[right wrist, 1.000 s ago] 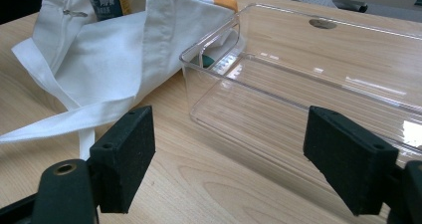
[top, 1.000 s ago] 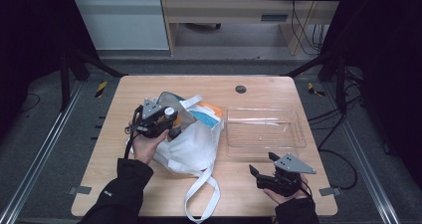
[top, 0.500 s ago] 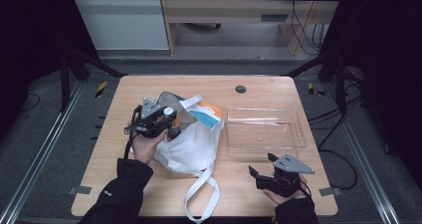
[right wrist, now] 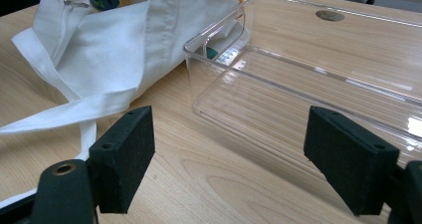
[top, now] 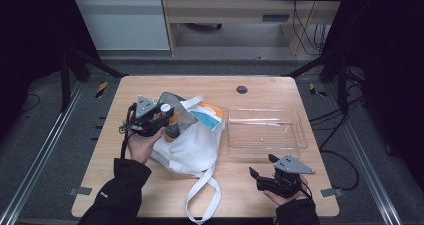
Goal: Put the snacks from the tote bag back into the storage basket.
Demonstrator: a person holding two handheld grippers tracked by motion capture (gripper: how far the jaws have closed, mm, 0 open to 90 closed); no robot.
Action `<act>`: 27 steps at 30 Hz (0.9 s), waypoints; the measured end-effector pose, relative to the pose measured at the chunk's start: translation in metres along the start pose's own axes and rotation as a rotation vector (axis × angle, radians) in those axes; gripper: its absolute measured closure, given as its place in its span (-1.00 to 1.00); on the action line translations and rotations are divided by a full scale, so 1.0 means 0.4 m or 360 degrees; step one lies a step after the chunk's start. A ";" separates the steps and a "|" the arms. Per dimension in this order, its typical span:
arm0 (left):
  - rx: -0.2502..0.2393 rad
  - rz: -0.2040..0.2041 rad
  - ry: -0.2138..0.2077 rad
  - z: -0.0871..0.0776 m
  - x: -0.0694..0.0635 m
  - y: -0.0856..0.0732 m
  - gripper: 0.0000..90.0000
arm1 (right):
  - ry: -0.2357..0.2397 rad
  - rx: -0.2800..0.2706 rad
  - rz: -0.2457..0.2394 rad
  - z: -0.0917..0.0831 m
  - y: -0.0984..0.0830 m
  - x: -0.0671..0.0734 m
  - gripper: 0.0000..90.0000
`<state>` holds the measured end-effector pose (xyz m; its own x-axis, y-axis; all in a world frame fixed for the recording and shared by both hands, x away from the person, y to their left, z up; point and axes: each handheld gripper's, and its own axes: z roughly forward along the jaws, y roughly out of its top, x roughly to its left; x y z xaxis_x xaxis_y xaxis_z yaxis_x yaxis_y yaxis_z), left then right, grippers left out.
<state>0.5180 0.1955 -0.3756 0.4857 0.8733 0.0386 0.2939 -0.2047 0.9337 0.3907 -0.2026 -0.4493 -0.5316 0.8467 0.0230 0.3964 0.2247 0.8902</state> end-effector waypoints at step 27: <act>-0.0060 -0.0009 -0.0057 -0.086 0.011 0.068 0.31 | 0.0004 0.0003 0.0001 0.000 0.000 0.002 -0.55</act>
<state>0.4998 0.2091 -0.3378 0.5135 0.8578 0.0210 0.2658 -0.1823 0.9466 0.3902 -0.2020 -0.4493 -0.5333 0.8456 0.0245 0.3980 0.2252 0.8893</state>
